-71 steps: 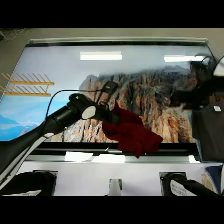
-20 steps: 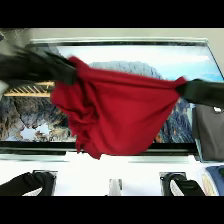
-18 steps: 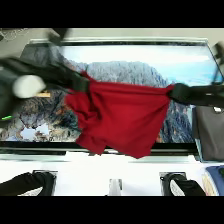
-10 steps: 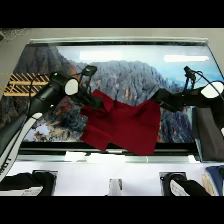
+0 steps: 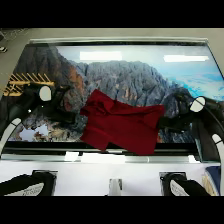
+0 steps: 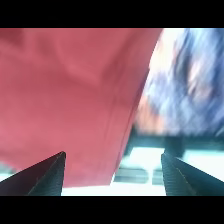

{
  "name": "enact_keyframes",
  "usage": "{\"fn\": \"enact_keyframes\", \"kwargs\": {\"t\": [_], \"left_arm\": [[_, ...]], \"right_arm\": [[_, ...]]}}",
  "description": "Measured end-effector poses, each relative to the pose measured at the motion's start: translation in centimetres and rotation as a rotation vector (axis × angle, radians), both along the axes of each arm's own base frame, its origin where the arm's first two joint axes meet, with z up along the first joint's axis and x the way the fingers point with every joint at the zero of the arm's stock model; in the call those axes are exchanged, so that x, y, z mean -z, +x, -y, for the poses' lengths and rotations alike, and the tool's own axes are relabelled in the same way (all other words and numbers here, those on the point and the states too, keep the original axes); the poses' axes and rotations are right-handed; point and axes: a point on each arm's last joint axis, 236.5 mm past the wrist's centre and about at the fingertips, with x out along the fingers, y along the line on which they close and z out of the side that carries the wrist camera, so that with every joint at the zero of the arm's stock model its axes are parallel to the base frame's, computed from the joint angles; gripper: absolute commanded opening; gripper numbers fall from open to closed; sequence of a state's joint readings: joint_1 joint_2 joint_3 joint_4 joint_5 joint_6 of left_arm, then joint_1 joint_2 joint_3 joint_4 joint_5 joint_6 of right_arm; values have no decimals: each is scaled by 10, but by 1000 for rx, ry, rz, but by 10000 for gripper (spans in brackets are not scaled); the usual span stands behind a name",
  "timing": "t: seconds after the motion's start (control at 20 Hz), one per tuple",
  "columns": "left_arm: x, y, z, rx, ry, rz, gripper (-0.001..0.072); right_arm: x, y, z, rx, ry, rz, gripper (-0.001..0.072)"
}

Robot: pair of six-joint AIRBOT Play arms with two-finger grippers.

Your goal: Fold the shirts.

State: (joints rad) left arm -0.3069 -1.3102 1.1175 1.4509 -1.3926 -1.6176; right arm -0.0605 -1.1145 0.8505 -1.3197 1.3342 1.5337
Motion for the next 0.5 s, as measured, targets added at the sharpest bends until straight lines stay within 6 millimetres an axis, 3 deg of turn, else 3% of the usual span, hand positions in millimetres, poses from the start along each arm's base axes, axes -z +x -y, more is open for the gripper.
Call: {"fn": "enact_keyframes", "kwargs": {"t": [0.25, 0.5], "left_arm": [[45, -21, 31, -24, -138, -73, 646], [66, -34, 54, 8, -201, -129, 645]], "right_arm": [[30, -58, -13, -12, 57, -195, 644], [46, -87, -15, -12, 61, -280, 641]]}}
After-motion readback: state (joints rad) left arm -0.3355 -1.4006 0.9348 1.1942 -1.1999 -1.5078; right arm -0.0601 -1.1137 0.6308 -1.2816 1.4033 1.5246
